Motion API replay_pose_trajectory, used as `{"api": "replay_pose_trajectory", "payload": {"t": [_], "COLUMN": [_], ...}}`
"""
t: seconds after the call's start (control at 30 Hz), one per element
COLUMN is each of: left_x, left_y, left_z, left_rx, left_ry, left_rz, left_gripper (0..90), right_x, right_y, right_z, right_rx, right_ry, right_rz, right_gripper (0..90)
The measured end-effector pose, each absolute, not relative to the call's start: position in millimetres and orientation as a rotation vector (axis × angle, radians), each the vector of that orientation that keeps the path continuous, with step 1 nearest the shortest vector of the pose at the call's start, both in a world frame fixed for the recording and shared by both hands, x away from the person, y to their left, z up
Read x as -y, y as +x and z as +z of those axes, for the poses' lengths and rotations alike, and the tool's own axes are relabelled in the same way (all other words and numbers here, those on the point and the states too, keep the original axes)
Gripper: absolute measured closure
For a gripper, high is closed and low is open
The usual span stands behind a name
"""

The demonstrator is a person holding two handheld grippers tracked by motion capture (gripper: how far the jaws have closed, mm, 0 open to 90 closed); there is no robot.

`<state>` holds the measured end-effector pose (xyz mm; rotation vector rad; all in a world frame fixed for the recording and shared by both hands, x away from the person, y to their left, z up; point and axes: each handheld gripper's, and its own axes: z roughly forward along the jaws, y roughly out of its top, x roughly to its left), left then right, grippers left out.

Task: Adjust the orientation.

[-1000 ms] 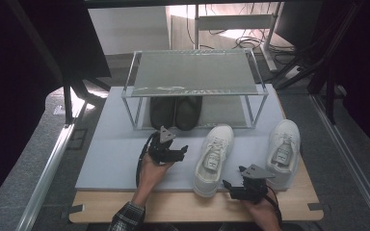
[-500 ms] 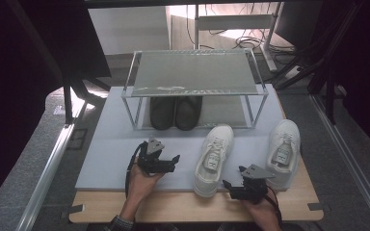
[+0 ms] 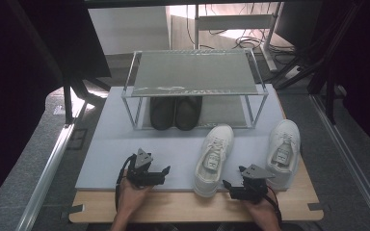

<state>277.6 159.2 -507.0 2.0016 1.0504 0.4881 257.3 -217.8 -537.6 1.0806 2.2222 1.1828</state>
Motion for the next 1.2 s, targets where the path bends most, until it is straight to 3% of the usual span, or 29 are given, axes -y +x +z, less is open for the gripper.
{"api": "replay_pose_trajectory", "payload": {"t": [0.5,0.93,1.2], "left_x": [-175.7,-179.2,-179.1], "left_y": [263.0,263.2,263.0], "left_z": [-536.9,-539.6,-539.5], "left_rx": [-1.098,-1.095,-1.098], "left_ry": [2.017,1.994,1.992], "left_rz": [0.523,0.511,0.514], "left_gripper": [11.8,11.7,12.3], "right_x": [217.9,218.0,220.0], "right_y": [257.1,257.3,257.8], "right_z": [-537.6,-537.3,-534.4], "right_rx": [-2.217,-2.220,-2.230], "right_ry": [1.083,1.081,1.092], "right_rz": [1.180,1.179,1.172], "right_gripper": [18.2,18.3,23.7]}}
